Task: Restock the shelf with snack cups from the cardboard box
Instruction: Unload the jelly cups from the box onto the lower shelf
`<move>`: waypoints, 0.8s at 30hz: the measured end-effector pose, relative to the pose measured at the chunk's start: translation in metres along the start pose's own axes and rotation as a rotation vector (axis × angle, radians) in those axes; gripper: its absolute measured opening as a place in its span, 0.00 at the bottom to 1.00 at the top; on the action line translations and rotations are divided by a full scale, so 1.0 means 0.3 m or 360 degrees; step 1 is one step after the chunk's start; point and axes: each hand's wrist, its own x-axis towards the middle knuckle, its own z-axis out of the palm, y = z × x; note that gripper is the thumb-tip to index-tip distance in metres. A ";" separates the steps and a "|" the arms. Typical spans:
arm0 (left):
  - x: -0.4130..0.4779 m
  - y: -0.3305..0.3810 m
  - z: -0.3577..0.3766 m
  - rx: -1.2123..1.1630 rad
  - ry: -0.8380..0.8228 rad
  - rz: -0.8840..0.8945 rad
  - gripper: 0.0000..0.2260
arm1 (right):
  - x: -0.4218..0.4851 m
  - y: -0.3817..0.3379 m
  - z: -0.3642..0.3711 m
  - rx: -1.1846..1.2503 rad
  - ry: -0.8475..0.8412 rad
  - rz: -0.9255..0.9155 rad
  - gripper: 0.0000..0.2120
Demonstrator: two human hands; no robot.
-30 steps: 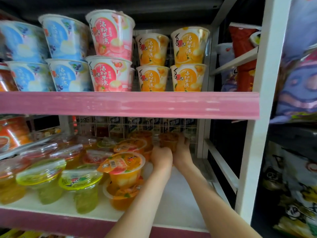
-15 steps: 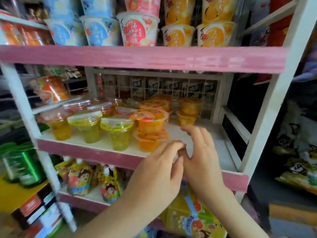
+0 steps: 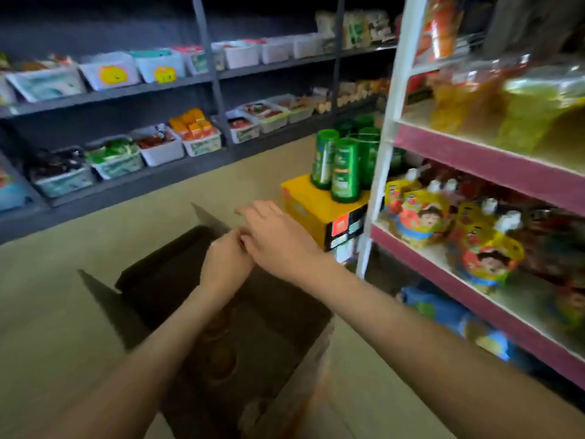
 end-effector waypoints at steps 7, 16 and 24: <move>0.053 -0.443 0.241 0.0135 -0.0509 -0.0456 0.09 | 0.146 -0.065 0.542 0.0002 -0.0570 0.0241 0.16; -0.224 -0.673 0.526 0.0232 -0.1519 -0.0506 0.29 | -0.212 0.040 0.895 0.0091 -0.1266 0.0726 0.39; -0.214 -0.627 0.605 0.0630 -0.1811 -0.0319 0.19 | -0.346 0.048 1.094 0.0205 -0.1534 0.0806 0.31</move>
